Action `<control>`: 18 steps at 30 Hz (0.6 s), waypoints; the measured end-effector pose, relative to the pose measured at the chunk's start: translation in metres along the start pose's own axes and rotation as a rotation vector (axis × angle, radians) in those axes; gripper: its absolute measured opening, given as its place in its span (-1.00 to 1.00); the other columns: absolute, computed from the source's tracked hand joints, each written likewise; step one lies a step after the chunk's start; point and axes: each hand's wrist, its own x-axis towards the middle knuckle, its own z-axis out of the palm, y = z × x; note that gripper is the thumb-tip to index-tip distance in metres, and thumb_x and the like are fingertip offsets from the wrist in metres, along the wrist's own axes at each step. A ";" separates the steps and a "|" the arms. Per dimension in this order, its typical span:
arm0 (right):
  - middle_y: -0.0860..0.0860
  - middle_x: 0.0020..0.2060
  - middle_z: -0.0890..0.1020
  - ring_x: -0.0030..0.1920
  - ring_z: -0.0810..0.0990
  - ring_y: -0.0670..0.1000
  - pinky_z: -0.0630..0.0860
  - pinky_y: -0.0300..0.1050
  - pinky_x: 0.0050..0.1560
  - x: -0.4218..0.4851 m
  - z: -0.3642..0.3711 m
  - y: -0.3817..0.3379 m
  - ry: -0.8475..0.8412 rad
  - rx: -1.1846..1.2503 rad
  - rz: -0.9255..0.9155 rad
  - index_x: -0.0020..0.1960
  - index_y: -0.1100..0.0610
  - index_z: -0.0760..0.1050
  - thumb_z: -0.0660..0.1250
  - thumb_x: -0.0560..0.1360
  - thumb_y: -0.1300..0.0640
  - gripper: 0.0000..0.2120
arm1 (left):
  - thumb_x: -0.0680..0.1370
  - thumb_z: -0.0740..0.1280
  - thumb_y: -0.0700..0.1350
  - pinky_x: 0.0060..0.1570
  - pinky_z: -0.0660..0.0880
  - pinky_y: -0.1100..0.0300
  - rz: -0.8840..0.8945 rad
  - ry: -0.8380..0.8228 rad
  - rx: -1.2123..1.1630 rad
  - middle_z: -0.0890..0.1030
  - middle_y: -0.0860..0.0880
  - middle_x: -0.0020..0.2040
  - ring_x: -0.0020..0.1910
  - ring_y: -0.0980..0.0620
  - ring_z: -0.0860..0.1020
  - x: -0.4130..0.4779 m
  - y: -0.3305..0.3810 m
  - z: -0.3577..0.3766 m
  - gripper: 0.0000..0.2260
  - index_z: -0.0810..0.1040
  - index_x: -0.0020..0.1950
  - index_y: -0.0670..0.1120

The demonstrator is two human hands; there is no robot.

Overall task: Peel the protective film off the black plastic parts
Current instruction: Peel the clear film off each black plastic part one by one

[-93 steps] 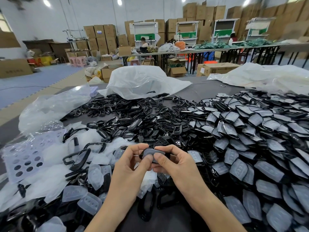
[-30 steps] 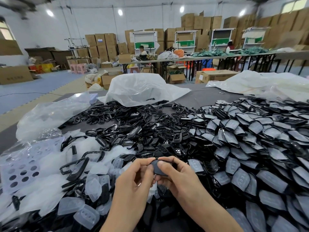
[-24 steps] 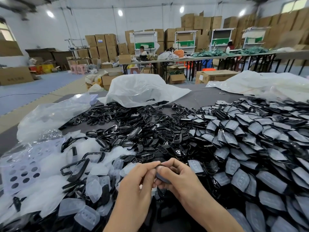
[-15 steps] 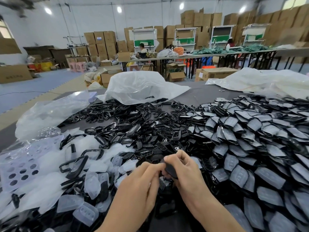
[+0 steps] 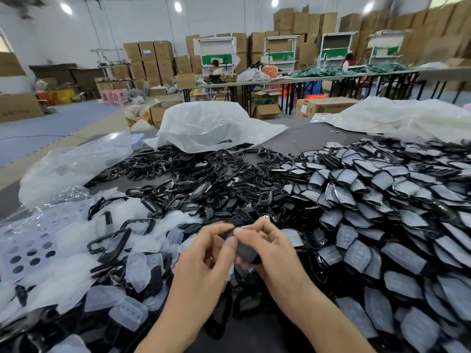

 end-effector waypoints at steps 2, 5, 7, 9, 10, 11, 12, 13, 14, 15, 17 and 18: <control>0.06 -0.31 0.63 -0.40 0.57 -0.01 0.49 -0.20 -0.39 -0.004 0.004 -0.003 -0.062 -0.066 -0.065 -0.20 0.07 0.57 0.42 0.52 0.15 -0.87 | 0.60 0.31 -0.07 -0.45 0.35 0.31 -0.059 -0.011 -0.053 0.51 0.05 -0.41 -0.46 0.15 0.40 0.002 0.002 -0.001 -0.88 0.57 -0.03 0.16; 0.03 -0.27 0.66 -0.34 0.61 -0.02 0.54 -0.19 -0.32 -0.007 0.003 -0.006 -0.085 -0.211 -0.112 0.08 0.07 0.63 0.34 0.60 0.20 -0.88 | 0.61 0.29 -0.16 -0.45 0.35 0.29 -0.114 0.043 -0.176 0.47 0.02 -0.43 -0.45 0.09 0.38 0.003 0.000 -0.005 -0.83 0.55 -0.13 0.08; 0.05 -0.25 0.68 -0.33 0.62 -0.02 0.55 -0.19 -0.31 -0.012 0.000 -0.007 -0.117 -0.306 -0.121 0.18 0.01 0.60 0.29 0.64 0.20 -0.81 | 0.62 0.28 -0.20 -0.46 0.37 0.29 -0.141 0.050 -0.276 0.52 -0.01 -0.40 -0.45 0.07 0.40 0.004 0.002 -0.006 -0.80 0.55 -0.13 0.06; 0.05 -0.26 0.70 -0.35 0.63 -0.03 0.55 -0.20 -0.32 -0.017 -0.002 -0.009 -0.118 -0.428 -0.136 0.15 -0.12 0.60 0.27 0.66 0.17 -0.77 | 0.64 0.25 -0.20 -0.44 0.41 0.25 -0.142 0.013 -0.316 0.57 -0.03 -0.36 -0.42 0.06 0.44 0.002 0.006 -0.003 -0.80 0.59 -0.03 0.06; 0.04 -0.26 0.71 -0.36 0.63 -0.03 0.54 -0.22 -0.33 -0.017 -0.006 -0.013 -0.087 -0.473 -0.149 0.14 -0.15 0.60 0.27 0.65 0.16 -0.76 | 0.65 0.23 -0.18 -0.42 0.44 0.22 -0.138 -0.003 -0.312 0.60 -0.05 -0.32 -0.40 0.06 0.47 0.000 0.006 0.000 -0.80 0.59 0.05 0.09; 0.03 -0.26 0.72 -0.35 0.64 -0.04 0.54 -0.24 -0.32 -0.015 -0.012 -0.021 -0.041 -0.498 -0.174 0.15 -0.15 0.60 0.27 0.65 0.16 -0.76 | 0.65 0.22 -0.11 -0.39 0.47 0.19 -0.125 -0.012 -0.300 0.61 -0.05 -0.27 -0.38 0.06 0.49 -0.002 0.007 0.002 -0.80 0.57 0.14 0.14; 0.03 -0.26 0.72 -0.34 0.65 -0.04 0.55 -0.25 -0.31 -0.009 -0.022 -0.034 0.027 -0.503 -0.215 0.18 -0.12 0.59 0.26 0.65 0.17 -0.76 | 0.63 0.21 -0.02 -0.36 0.49 0.17 -0.102 -0.020 -0.271 0.62 -0.05 -0.23 -0.37 0.06 0.51 -0.003 0.008 0.004 -0.80 0.53 0.19 0.20; 0.04 -0.24 0.73 -0.32 0.67 -0.04 0.57 -0.26 -0.29 -0.002 -0.035 -0.053 0.124 -0.485 -0.273 0.22 -0.08 0.57 0.26 0.65 0.18 -0.76 | 0.59 0.21 0.06 -0.33 0.50 0.18 -0.068 -0.030 -0.215 0.62 -0.03 -0.19 -0.34 0.06 0.52 -0.004 0.009 0.004 -0.79 0.50 0.20 0.26; 0.06 -0.22 0.73 -0.29 0.69 -0.03 0.59 -0.26 -0.27 0.007 -0.052 -0.074 0.244 -0.441 -0.342 0.29 -0.04 0.53 0.26 0.65 0.18 -0.74 | 0.56 0.22 0.12 -0.30 0.50 0.21 -0.019 -0.041 -0.138 0.61 0.01 -0.16 -0.32 0.07 0.53 -0.006 0.009 0.004 -0.77 0.48 0.20 0.30; 0.09 -0.19 0.73 -0.27 0.70 -0.02 0.60 -0.27 -0.26 0.016 -0.069 -0.095 0.379 -0.386 -0.399 0.40 0.00 0.44 0.27 0.64 0.17 -0.67 | 0.57 0.22 0.11 -0.27 0.49 0.28 0.045 -0.062 -0.049 0.60 0.06 -0.14 -0.28 0.10 0.54 -0.008 0.006 0.004 -0.77 0.47 0.21 0.30; 0.21 -0.08 0.70 -0.27 0.70 0.02 0.62 -0.26 -0.26 0.025 -0.098 -0.122 0.588 -0.283 -0.396 0.59 0.04 0.14 0.30 0.64 0.14 -0.41 | 0.63 0.25 0.02 -0.15 0.43 0.41 0.194 -0.132 0.190 0.57 0.17 -0.10 -0.13 0.14 0.53 -0.014 -0.001 0.009 -0.79 0.45 0.24 0.26; 0.25 -0.06 0.68 -0.28 0.70 0.02 0.63 -0.24 -0.27 0.028 -0.107 -0.128 0.636 -0.264 -0.362 0.62 0.03 0.03 0.31 0.64 0.13 -0.32 | 0.60 0.28 0.03 -0.06 0.42 0.44 0.298 -0.151 0.342 0.56 0.22 -0.05 -0.05 0.20 0.50 -0.018 -0.003 0.011 -0.75 0.45 0.27 0.24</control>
